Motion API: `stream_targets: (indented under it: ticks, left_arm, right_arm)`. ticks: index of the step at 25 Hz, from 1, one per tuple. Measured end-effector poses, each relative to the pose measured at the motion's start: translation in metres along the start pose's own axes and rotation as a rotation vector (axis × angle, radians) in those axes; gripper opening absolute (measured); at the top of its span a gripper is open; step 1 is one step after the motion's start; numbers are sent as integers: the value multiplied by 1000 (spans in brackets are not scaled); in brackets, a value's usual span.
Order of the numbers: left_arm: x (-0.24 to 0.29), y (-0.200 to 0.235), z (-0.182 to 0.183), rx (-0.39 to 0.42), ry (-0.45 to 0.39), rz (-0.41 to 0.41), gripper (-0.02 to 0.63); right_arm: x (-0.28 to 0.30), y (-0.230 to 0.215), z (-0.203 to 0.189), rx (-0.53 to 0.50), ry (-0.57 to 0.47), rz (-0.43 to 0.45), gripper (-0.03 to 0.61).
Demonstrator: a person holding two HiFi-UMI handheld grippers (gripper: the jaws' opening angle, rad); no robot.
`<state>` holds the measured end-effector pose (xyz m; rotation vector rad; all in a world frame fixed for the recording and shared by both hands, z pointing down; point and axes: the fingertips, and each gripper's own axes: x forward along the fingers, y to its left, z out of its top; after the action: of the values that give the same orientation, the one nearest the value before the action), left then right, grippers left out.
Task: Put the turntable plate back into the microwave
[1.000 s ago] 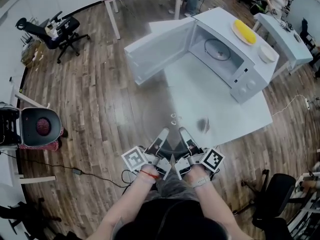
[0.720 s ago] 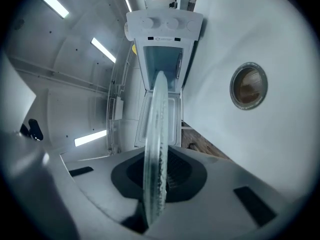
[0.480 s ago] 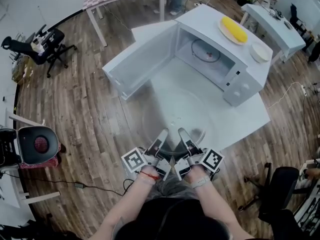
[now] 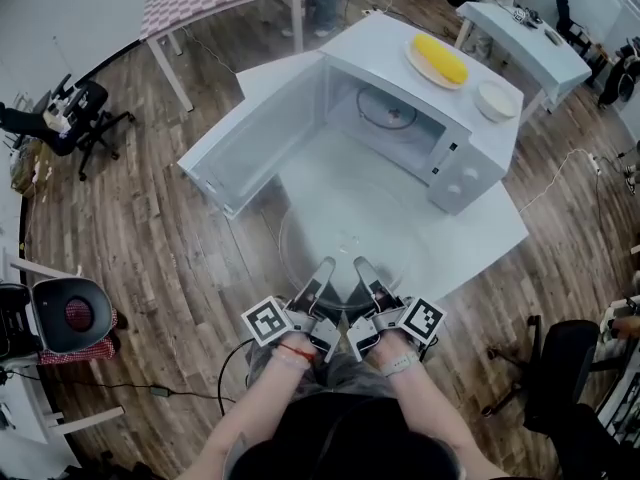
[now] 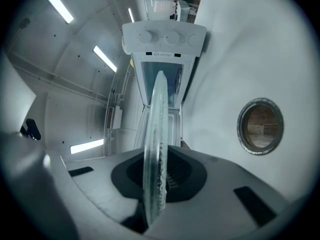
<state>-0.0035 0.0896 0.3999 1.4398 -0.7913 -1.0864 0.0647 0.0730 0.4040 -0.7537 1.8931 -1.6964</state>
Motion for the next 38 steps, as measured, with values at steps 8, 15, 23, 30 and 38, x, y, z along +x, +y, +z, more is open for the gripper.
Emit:
stream_targets:
  ticks: [8,15,23,30,38]
  left_arm:
    - [13,-7,-1,12,34,-7,32]
    - [22,-3,4,12,46,-12,32]
    - [46,-1,14,-6,108,-17,32]
    - [64,7,29,-11,154,-8,32]
    - [84,20,46,-18,199,8,32]
  right_arm:
    - [2,7,11,1,-35,21,41]
    - [9,6,17,-5,-45,18,41]
    - [25,5,33,-5,-108,9,41]
    - [41,0,44,-5,-154,-5,41]
    - [62,-12,54,1,-200,-21,40]
